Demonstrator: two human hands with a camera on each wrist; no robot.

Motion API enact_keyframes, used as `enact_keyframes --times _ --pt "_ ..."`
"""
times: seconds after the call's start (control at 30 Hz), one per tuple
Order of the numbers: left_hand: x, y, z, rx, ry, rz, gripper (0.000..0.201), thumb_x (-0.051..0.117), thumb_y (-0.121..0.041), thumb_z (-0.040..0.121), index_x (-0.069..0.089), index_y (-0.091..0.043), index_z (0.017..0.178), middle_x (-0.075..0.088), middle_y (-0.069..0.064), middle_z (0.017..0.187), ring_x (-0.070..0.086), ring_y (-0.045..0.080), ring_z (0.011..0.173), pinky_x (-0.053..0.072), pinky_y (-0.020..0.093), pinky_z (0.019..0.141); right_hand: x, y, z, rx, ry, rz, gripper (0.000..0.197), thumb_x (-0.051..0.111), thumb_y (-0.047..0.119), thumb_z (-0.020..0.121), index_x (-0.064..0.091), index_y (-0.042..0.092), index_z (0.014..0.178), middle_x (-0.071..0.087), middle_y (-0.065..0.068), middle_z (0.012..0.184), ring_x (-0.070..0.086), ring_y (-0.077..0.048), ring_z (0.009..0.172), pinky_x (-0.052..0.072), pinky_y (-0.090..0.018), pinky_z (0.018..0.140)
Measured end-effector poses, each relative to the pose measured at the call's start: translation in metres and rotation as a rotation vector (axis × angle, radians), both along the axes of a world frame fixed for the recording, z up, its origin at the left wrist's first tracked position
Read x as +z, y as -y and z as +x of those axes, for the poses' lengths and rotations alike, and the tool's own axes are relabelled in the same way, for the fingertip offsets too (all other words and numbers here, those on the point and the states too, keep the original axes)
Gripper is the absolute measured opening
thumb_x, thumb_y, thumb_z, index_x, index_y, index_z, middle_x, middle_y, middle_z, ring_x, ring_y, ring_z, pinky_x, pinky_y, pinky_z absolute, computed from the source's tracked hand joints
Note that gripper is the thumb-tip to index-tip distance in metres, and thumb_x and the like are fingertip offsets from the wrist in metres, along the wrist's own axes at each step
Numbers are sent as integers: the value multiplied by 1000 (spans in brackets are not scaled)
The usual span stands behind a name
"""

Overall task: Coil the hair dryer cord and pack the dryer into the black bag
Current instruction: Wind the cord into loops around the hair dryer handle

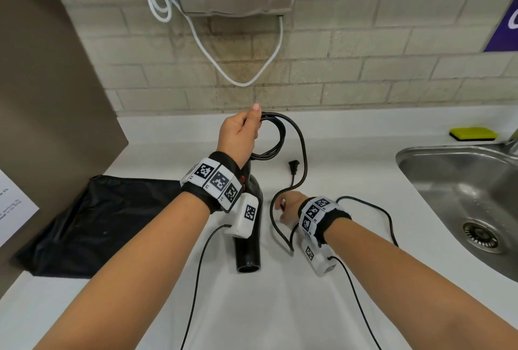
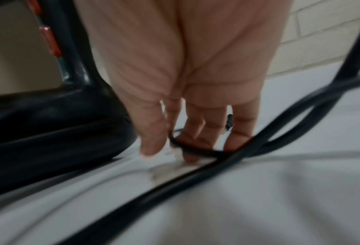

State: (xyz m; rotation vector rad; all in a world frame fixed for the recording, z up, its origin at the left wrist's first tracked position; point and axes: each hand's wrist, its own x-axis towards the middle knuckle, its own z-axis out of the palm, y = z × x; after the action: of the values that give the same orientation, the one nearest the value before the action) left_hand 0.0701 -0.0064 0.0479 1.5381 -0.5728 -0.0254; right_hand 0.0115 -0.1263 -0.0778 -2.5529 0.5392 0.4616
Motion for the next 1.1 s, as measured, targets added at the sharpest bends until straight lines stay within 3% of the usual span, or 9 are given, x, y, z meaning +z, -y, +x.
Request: enact_keyframes --times 0.1,0.2,0.33,0.43,0.6,0.73,0.87,1.0,1.1 --pt "-1 0 1 -1 7 3 47 44 -38 96 36 -21 53 31 -11 49 26 6 44 23 25 48 7 -1 -5 -206 226 150 29 47 1 86 47 18 108 51 -6 96 54 -24 91 41 -24 75" --pt "-1 -1 1 -6 11 2 47 44 -40 95 36 -21 53 31 -7 53 27 5 42 23 25 48 33 5 -6 -417 502 257 37 47 14 93 41 -1 126 55 -20 118 53 -33 110 40 -29 86" --pt "0 -1 2 -20 -5 2 45 44 -36 97 36 -20 55 31 -5 54 27 5 42 23 23 46 79 15 -14 -433 599 182 40 37 21 98 57 -2 73 60 -17 75 54 -34 86 36 -28 68" --pt "0 0 2 -24 -21 7 45 45 -35 97 36 -19 55 30 -6 53 25 6 42 23 22 45 104 17 -23 -408 689 198 30 38 11 96 57 -5 112 64 -22 109 56 -32 106 41 -28 85" --pt "-1 0 3 -22 -25 12 43 45 -36 97 37 -19 57 31 -6 55 24 7 44 22 22 45 110 23 -30 -398 611 305 43 37 4 93 35 -3 135 54 -18 131 51 -24 105 35 -18 67" --pt "0 -3 4 -3 -24 24 44 44 -37 96 38 -18 57 31 -5 55 23 6 42 22 21 44 118 30 -44 -447 610 219 19 44 6 91 60 1 101 59 -17 101 49 -25 88 34 -25 75" --pt "0 -4 7 17 -42 21 45 45 -38 96 39 -18 56 32 -11 47 23 7 41 22 21 44 121 27 -57 -448 680 132 50 42 21 96 33 9 48 32 -4 49 33 -21 51 24 -26 48" --pt "-2 -3 12 48 -35 30 46 45 -40 95 38 -19 55 31 -15 41 23 8 41 22 24 46 118 27 -63 -465 798 110 29 39 13 97 62 -3 93 63 -11 80 54 -27 81 30 -21 60" --pt "-3 -3 13 73 -12 48 46 45 -43 93 37 -20 54 31 -15 40 24 9 42 22 26 48 120 24 -68 -522 1018 158 26 31 8 97 54 0 106 65 -14 92 52 -15 70 31 -15 53"
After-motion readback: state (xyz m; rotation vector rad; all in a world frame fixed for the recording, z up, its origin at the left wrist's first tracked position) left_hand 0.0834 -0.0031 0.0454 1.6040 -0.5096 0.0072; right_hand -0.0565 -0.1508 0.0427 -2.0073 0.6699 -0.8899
